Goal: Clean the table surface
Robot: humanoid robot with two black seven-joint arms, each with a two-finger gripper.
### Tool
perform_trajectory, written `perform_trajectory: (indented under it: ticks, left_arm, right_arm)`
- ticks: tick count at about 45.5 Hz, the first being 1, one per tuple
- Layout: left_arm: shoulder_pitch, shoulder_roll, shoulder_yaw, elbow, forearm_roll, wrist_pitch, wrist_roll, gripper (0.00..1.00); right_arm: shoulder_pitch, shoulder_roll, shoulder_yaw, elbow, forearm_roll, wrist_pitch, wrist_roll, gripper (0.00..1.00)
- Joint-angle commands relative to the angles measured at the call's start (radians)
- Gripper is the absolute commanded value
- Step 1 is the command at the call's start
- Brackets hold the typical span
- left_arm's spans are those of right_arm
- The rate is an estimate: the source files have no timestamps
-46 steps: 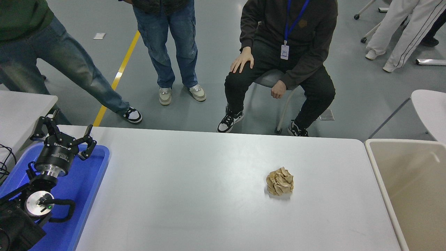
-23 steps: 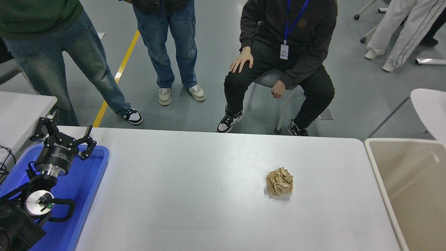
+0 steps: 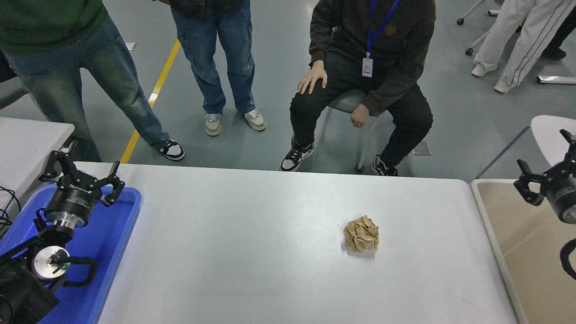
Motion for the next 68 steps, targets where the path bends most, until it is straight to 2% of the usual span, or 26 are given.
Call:
perform_trajectory:
  ticks: [1,11,21,28,41,47,54,63,68]
  left_arm:
    - [0.000,0.000,0.000,0.000,0.000,0.000,0.000,1.00]
    - [0.000,0.000,0.000,0.000,0.000,0.000,0.000,1.00]
    - [0.000,0.000,0.000,0.000,0.000,0.000,0.000,1.00]
    - [0.000,0.000,0.000,0.000,0.000,0.000,0.000,1.00]
    - [0.000,0.000,0.000,0.000,0.000,0.000,0.000,1.00]
    - [0.000,0.000,0.000,0.000,0.000,0.000,0.000,1.00]
    - [0.000,0.000,0.000,0.000,0.000,0.000,0.000,1.00]
    - [0.000,0.000,0.000,0.000,0.000,0.000,0.000,1.00]
    - [0.000,0.000,0.000,0.000,0.000,0.000,0.000,1.00]
  right_arm:
    - [-0.040,0.063,0.028,0.080,-0.063,0.000,0.018,1.00]
    - [0.013,0.163,0.027,0.028,-0.130,-0.021,0.070,1.00]
    - [0.147,0.292,0.014,-0.251,-0.199,-0.029,0.141,1.00]
    - [0.176,0.312,0.004,-0.351,-0.199,-0.024,0.188,1.00]
    - [0.199,0.343,-0.075,-0.419,-0.198,-0.020,0.242,1.00]
    - [0.193,0.335,-0.125,-0.410,-0.199,0.043,0.293,1.00]
    - [0.219,0.333,-0.197,-0.437,-0.199,0.047,0.291,1.00]
    - [0.299,0.384,-0.197,-0.658,-0.182,0.046,0.290,1.00]
    - [0.308,0.381,-0.196,-0.693,-0.179,0.085,0.290,1.00]
